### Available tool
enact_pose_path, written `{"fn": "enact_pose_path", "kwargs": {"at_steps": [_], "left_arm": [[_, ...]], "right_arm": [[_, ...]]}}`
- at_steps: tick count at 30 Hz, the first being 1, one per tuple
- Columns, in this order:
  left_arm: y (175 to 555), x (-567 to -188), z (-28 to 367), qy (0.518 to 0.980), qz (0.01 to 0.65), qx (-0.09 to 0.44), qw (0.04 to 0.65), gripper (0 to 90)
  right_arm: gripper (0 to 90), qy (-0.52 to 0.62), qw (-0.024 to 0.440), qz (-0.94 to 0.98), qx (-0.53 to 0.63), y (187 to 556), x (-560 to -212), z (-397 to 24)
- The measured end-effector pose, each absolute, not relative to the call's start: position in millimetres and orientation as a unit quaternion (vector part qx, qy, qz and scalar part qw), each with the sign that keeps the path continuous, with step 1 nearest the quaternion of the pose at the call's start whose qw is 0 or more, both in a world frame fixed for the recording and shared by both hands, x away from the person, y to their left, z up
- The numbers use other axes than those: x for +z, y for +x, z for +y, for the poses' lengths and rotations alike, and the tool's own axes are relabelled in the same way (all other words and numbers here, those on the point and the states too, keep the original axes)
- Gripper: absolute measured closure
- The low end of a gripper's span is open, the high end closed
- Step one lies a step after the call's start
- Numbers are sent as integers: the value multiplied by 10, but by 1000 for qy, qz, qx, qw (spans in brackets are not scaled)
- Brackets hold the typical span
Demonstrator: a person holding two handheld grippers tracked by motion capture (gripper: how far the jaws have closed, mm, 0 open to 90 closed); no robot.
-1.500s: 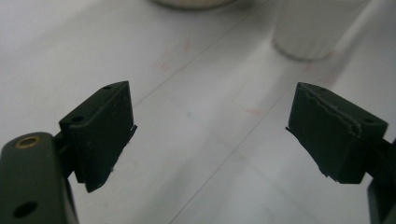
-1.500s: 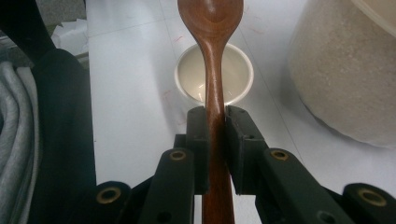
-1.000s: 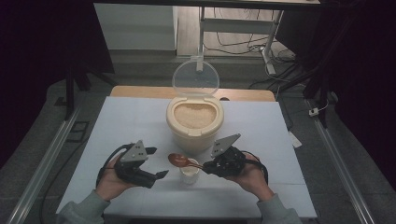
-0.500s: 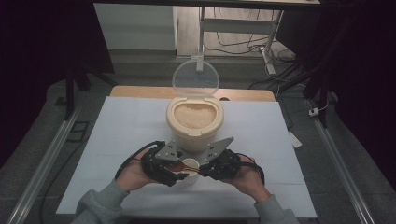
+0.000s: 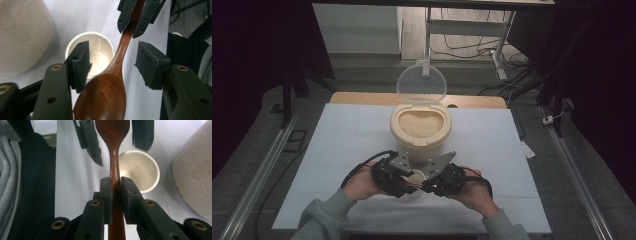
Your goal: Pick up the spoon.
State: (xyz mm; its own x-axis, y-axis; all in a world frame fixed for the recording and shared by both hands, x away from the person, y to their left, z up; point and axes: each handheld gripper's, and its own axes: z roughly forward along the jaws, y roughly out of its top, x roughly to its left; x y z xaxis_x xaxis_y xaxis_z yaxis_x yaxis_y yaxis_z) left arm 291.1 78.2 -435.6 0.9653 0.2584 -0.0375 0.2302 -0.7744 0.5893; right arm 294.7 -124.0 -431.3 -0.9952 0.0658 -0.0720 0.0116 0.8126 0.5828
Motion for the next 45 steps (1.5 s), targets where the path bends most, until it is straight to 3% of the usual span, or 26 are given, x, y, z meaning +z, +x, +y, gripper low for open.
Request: {"fn": "enact_pose_path", "kwargs": {"at_steps": [15, 25, 33, 45], "left_arm": [[2936, -4460, 711, 956, 87, -28, 278, 748], [2927, -4470, 713, 955, 90, -16, 282, 768], [2941, -4441, 776, 945, 116, 19, 306, 775], [2950, -4417, 871, 928, 145, 56, 337, 777]], "right_arm": [[800, -34, 61, 951, 302, 2860, -4325, -1205], [778, -20, 69, 944, 321, 2878, -4337, -1225], [551, 78, 87, 905, 410, 2951, -4205, -1410], [441, 191, 138, 854, 464, 2966, -4171, -1732]]}}
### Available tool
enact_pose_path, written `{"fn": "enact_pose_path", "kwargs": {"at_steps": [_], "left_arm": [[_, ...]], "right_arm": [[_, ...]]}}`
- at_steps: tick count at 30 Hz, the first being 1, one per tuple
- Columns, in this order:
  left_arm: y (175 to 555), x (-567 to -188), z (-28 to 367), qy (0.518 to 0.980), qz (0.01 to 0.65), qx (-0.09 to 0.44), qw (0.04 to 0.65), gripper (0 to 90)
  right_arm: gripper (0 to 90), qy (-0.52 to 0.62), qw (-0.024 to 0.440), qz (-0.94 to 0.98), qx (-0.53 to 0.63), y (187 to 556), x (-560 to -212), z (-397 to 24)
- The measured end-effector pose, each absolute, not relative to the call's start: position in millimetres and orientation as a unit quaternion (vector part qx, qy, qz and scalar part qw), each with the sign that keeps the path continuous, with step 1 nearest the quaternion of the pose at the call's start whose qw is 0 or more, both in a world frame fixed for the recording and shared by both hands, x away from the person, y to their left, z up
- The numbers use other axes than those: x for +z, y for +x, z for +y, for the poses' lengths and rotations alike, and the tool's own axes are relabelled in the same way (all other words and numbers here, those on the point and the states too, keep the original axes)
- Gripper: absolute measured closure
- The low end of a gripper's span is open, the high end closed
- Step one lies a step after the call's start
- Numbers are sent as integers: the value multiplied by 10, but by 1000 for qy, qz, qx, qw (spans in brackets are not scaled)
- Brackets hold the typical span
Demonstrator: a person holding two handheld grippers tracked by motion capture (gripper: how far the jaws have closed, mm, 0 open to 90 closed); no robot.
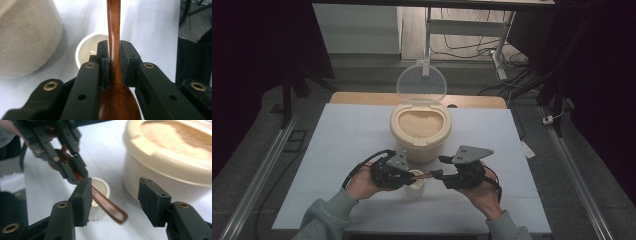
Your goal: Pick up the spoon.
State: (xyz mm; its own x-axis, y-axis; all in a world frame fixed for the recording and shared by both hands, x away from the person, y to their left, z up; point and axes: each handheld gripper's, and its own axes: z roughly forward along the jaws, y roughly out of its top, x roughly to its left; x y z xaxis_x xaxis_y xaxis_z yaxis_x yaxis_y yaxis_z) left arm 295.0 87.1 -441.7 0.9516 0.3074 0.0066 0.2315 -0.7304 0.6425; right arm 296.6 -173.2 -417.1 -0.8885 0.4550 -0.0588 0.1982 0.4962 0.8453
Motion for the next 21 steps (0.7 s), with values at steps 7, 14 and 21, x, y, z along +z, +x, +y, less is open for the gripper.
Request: {"fn": "enact_pose_path", "kwargs": {"at_steps": [7, 14, 21], "left_arm": [[2936, -4410, 900, 920, 156, 74, 353, 779], [2922, -4401, 930, 913, 162, 86, 364, 780], [2907, -4406, 929, 907, 165, 97, 374, 781]], "right_arm": [[406, 236, 146, 830, 484, 2957, -4209, -1913], [384, 277, 141, 812, 493, 2947, -4300, -2038], [348, 291, 138, 806, 496, 2949, -4328, -2025]]}}
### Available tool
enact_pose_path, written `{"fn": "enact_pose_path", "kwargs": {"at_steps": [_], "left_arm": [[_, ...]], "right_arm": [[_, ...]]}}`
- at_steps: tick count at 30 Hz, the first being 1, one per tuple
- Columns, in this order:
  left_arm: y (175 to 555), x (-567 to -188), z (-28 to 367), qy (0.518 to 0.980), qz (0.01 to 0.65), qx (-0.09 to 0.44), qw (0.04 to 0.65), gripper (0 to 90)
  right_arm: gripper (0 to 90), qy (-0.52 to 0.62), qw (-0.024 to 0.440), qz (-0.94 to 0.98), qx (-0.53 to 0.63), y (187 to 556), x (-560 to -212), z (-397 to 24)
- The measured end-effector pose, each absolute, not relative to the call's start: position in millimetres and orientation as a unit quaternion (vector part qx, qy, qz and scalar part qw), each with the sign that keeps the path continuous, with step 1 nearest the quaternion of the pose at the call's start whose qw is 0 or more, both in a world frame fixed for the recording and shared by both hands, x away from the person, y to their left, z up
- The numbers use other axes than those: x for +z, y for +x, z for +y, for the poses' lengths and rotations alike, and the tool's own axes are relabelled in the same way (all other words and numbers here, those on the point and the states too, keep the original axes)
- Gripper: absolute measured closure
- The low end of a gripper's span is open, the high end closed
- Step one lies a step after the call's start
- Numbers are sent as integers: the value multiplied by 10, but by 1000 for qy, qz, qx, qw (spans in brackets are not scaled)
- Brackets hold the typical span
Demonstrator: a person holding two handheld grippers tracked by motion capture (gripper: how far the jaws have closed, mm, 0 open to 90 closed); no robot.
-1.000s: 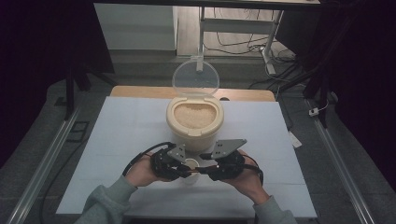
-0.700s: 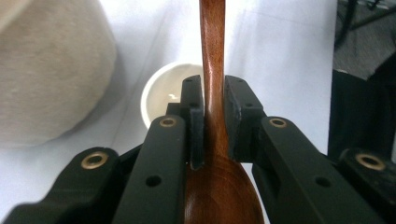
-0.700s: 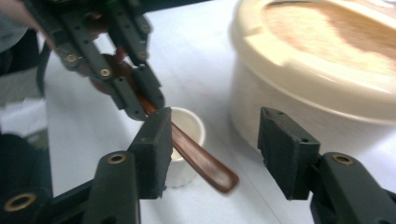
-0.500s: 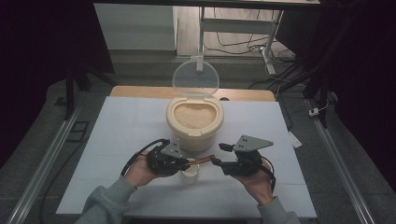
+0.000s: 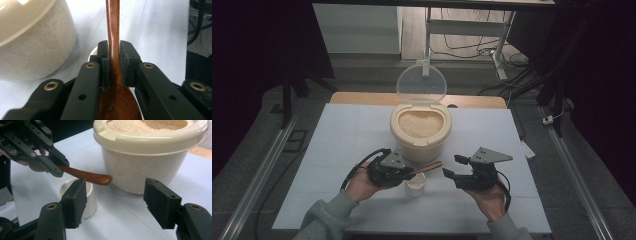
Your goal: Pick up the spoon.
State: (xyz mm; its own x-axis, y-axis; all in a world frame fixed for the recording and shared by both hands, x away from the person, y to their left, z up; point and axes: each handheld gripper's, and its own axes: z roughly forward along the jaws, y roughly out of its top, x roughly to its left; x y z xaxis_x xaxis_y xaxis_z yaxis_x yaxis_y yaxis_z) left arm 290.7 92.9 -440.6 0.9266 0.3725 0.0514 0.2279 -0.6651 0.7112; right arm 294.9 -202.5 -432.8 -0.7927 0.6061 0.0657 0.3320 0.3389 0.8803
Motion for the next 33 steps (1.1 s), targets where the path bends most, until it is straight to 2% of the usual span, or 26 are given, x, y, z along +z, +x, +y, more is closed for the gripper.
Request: {"fn": "enact_pose_path", "kwargs": {"at_steps": [20, 33], "left_arm": [[2816, -4383, 864, 891, 160, 122, 406, 783], [2759, -4387, 790, 890, 151, 141, 406, 784]], "right_arm": [[321, 329, 80, 793, 506, 2943, -4467, -1813], [424, 352, 41, 763, 541, 2939, -4507, -1762]]}}
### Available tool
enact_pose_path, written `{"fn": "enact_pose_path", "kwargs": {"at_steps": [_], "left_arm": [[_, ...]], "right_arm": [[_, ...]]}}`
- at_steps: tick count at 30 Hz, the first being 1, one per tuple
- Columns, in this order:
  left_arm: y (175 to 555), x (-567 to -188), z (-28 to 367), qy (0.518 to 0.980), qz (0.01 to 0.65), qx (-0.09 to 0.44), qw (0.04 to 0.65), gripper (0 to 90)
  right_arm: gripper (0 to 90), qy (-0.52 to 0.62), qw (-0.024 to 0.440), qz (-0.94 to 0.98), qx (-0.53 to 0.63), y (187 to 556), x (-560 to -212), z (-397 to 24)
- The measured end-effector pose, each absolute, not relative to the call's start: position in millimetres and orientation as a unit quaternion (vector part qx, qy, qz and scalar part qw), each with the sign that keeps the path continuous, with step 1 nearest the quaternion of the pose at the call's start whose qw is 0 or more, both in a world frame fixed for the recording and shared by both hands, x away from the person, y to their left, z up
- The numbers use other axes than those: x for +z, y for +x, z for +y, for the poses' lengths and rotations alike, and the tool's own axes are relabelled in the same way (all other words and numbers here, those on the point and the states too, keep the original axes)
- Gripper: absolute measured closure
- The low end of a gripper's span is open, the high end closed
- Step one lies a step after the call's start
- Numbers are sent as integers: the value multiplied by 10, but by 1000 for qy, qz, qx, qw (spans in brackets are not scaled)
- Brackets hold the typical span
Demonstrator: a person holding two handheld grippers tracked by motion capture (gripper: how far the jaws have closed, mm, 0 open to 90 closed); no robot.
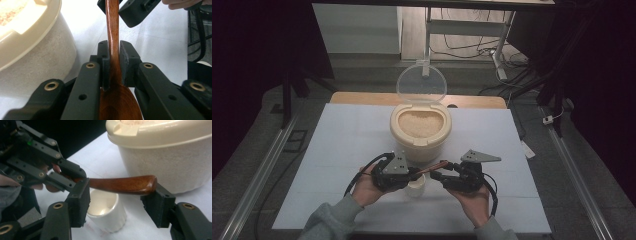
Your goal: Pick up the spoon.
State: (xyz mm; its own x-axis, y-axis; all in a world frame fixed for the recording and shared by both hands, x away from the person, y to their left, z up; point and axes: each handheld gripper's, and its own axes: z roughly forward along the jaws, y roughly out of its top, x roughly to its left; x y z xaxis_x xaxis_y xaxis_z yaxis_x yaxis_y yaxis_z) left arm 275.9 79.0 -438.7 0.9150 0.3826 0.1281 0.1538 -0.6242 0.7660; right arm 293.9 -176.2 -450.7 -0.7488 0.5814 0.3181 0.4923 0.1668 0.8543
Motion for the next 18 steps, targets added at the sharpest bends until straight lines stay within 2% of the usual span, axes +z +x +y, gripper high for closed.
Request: {"fn": "enact_pose_path", "kwargs": {"at_steps": [7, 11, 12, 17, 18], "left_arm": [[2722, -4382, 751, 894, 141, 157, 395, 787], [2704, -4372, 743, 894, 141, 167, 391, 788], [2702, -4368, 744, 894, 141, 168, 391, 789], [2684, -4330, 762, 892, 141, 176, 392, 791], [2677, -4317, 769, 891, 142, 177, 393, 792]], "right_arm": [[530, 358, 39, 740, 568, 2919, -4474, -1764], [561, 359, 33, 732, 577, 2919, -4469, -1761], [595, 362, 29, 723, 587, 2919, -4458, -1761], [651, 359, 25, 712, 603, 2923, -4429, -1755], [691, 352, 15, 703, 617, 2923, -4412, -1754]]}}
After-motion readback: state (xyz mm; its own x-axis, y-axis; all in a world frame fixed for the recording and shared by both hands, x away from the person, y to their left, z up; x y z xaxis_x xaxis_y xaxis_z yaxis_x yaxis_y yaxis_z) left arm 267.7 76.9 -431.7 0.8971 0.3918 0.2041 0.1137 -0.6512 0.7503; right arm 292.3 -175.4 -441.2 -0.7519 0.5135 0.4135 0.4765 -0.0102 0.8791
